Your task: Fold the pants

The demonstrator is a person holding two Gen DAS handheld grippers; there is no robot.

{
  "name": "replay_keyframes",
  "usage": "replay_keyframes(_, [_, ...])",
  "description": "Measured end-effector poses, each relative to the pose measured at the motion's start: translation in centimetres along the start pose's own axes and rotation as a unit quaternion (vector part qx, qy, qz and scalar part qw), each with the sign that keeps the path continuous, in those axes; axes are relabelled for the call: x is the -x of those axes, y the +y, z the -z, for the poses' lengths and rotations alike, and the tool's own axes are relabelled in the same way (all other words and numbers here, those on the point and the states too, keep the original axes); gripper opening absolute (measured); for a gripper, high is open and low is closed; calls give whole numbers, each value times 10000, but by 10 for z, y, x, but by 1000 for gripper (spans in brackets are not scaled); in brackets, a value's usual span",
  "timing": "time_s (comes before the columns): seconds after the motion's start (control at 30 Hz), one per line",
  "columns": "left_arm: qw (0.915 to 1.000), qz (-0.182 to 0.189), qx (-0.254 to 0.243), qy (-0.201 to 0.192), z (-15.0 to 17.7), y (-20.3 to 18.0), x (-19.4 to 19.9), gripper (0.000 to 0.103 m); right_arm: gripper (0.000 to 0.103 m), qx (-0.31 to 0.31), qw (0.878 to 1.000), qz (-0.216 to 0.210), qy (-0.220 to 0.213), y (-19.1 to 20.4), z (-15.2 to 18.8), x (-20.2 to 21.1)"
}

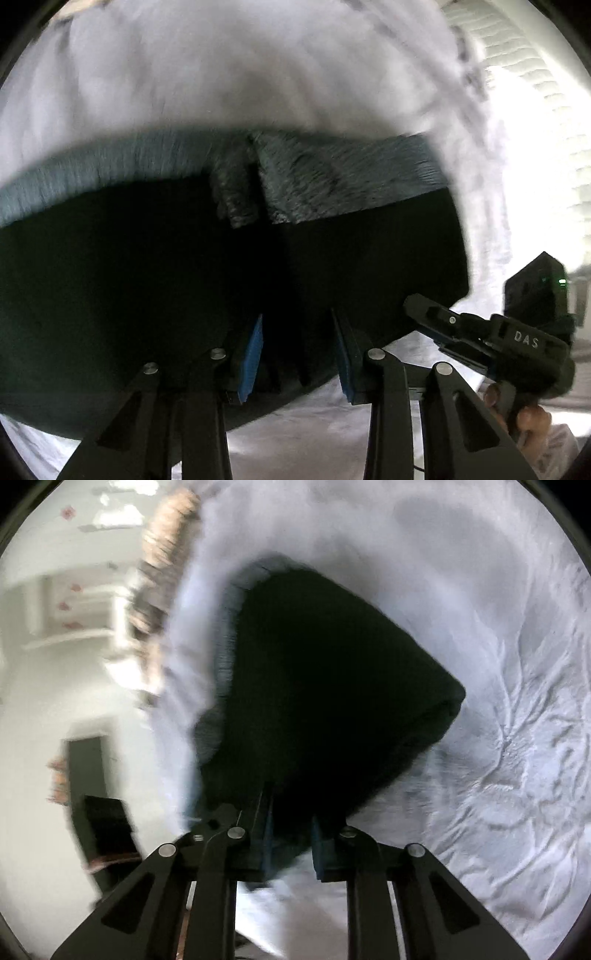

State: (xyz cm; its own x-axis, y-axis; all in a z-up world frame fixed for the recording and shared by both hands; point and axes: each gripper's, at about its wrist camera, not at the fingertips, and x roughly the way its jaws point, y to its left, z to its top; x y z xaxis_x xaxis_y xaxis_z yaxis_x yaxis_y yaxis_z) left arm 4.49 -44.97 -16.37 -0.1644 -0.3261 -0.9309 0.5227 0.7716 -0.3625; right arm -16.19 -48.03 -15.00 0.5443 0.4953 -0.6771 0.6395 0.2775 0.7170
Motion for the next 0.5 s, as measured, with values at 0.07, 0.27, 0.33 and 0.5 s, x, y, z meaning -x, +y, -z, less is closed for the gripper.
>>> replay_keyframes(0.07, [9999,46,155,-41,1,4,-5,37,34,133,9995,198,220,5,-4,-6])
replay_keyframes(0.27, [9998,111,109,-106,0,1,-5,37,51,1957,9777,-464,599,58,-6,52])
replay_keyframes(0.33, [9999,83,94,-109,-1,0,-8,37,54,2131,9765,-287,130,62,-29,70])
replay_keyframes(0.5, [9999,-5,58,-156,2,-4,-4,37,56,1571,9866,345,-282,37,-112,49])
